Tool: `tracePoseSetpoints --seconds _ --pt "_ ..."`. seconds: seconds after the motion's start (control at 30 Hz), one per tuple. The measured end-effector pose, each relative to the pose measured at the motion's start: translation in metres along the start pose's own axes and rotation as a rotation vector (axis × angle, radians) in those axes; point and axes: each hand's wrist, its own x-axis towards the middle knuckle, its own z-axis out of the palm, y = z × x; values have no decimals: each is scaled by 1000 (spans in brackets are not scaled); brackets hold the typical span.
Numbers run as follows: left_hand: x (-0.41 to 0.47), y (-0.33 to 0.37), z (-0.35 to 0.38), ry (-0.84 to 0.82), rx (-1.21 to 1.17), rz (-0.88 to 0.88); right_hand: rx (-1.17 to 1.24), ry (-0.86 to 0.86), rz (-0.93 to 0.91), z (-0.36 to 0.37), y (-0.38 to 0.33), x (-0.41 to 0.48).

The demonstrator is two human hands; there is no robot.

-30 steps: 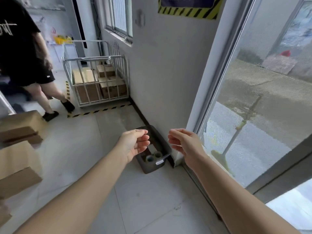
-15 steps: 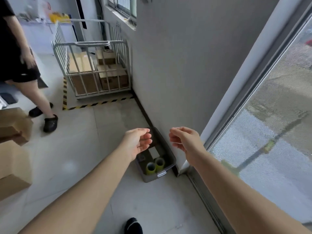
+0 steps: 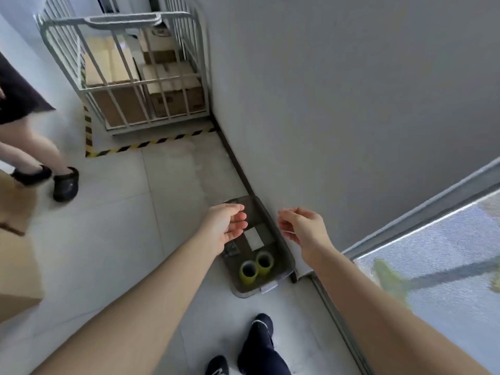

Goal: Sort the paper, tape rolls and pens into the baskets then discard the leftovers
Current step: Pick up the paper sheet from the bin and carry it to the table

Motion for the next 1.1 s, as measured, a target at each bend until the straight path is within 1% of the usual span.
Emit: tracePoseSetpoints --seconds 0.33,0.53,0.67,0.8,0.9,1.03,1.1 --pt "144 22 38 88 -59 -136 -127 -12 90 19 -7 150" --pt "234 7 53 146 -53 -172 -182 13 155 28 24 235" --pt "303 -23 55 166 -79 -227 -243 60 207 44 75 293" --pt "381 -68 49 186 -66 -268 -253 97 260 60 145 357" --pt "443 -113 42 209 -43 -308 -252 119 311 73 206 407" --pt "519 -188 32 250 6 -411 -261 134 381 86 291 469" --pt "553 -224 28 232 34 -451 -262 129 397 91 331 496"
